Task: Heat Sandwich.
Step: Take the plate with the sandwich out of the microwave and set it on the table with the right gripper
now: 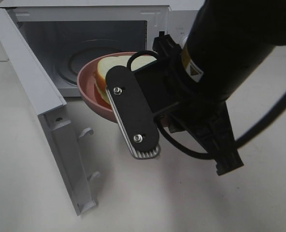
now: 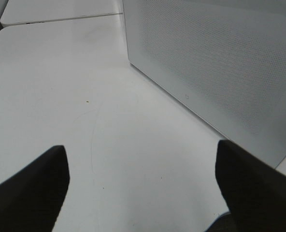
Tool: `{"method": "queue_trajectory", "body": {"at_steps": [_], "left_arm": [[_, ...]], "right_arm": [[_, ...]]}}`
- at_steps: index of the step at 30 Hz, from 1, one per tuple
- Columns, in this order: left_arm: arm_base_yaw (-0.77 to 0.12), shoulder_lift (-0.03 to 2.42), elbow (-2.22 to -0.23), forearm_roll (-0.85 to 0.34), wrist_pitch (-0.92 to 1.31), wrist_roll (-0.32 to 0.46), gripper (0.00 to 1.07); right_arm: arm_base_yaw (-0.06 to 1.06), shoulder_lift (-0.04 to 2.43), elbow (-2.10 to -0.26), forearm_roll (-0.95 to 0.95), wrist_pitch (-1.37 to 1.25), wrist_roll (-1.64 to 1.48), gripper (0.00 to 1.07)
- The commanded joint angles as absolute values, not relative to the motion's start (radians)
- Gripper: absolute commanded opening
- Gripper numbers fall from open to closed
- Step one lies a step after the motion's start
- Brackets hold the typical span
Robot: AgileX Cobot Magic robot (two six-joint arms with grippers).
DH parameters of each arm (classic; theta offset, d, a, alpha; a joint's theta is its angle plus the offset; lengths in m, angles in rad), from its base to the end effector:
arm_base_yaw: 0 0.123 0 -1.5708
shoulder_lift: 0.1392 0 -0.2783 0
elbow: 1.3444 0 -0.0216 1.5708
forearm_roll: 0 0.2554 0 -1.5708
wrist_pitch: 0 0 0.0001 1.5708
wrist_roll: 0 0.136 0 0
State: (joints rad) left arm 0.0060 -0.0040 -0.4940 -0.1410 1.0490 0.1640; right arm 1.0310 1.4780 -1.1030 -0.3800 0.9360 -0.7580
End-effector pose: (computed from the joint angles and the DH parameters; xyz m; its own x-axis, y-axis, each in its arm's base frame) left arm 0.0463 -0.0163 0.2596 -0.4319 0.0899 -0.8974 0.1441 0.9891 0.0298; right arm 0.1954 0.2470 0.2288 0.3754 -0.9265 0.0270 -0.8161 -0.3442 -0.4642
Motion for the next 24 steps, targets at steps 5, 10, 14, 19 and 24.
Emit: {"method": "queue_trajectory", "body": {"at_steps": [5,10,14,19,24], "left_arm": [[0.0,-0.021,-0.493,-0.143,1.04,0.162,0.76],[0.0,-0.021,-0.493,-0.143,1.04,0.162,0.76],[0.0,-0.021,-0.493,-0.143,1.04,0.162,0.76],[0.0,-0.021,-0.493,-0.143,1.04,0.162,0.76],[0.0,-0.021,-0.493,-0.143,1.04,0.162,0.76]], "right_arm": [[1.075,1.366,-0.995,-0.414,0.928,-0.711,0.0],[1.109,1.29,-0.912,-0.454,0.934,-0.641,0.0],[1.109,1.244,-0.871,-0.464,0.963,-0.619,0.0],[1.109,1.203,-0.838,-0.466,1.006,-0.595,0.0],[1.108,1.195,-0.835,-0.488,1.054,-0.509,0.0]]}}
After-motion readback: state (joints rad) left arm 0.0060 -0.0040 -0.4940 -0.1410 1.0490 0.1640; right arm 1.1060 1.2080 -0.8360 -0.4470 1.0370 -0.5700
